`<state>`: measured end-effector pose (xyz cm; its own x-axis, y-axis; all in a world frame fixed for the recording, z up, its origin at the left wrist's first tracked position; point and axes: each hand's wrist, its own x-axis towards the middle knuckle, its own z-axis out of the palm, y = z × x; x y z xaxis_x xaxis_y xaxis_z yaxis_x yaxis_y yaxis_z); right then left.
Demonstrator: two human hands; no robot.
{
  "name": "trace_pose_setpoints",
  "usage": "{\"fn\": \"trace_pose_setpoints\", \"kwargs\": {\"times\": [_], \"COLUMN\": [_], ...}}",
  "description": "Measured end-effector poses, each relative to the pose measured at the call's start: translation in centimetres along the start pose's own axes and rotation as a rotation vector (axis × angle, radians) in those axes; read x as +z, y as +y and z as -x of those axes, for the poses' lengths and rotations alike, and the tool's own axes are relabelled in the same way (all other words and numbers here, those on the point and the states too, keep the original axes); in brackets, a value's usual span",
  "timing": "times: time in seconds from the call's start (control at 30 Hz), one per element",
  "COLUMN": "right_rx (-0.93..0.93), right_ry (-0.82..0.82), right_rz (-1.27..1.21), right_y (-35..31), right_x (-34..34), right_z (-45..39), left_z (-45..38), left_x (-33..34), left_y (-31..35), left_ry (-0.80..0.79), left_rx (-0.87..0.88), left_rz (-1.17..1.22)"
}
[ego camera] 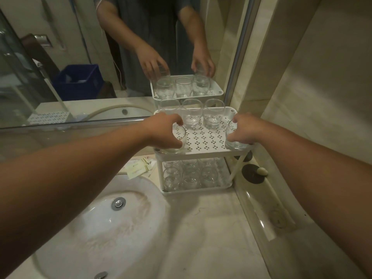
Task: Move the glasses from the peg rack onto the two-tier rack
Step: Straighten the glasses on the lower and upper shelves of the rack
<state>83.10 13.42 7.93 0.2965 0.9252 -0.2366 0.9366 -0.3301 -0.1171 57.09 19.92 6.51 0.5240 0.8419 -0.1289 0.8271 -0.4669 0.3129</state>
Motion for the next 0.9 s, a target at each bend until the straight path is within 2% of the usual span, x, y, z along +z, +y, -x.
{"fn": "trace_pose_setpoints", "kwargs": {"times": [0.27, 0.37, 0.5, 0.57, 0.73, 0.9], "right_rx": [0.024, 0.022, -0.067, -0.128, -0.225, -0.279], "right_ry": [-0.037, -0.073, 0.148, 0.205, 0.219, 0.134], "right_rz": [0.024, -0.038, -0.127, -0.142, -0.068, 0.034], "right_y": [-0.5, -0.7, -1.8, -2.6, -4.3, -4.9], "right_x": [0.0, -0.7, -1.4, -1.6, -2.1, -2.6], "right_z": [0.0, -0.1, -0.8, -1.5, -4.2, -6.4], "left_z": [0.5, 0.5, 0.2, 0.1, 0.3, 0.5], "left_x": [-0.5, -0.4, -0.6, -0.8, -1.1, -1.0], "left_y": [0.2, 0.4, 0.6, 0.6, 0.7, 0.6], "left_ry": [-0.012, -0.004, 0.000, -0.005, -0.015, -0.029], "left_rx": [-0.005, -0.001, 0.004, 0.008, 0.007, -0.005], "left_rz": [-0.035, -0.077, -0.103, -0.112, -0.089, -0.045]}}
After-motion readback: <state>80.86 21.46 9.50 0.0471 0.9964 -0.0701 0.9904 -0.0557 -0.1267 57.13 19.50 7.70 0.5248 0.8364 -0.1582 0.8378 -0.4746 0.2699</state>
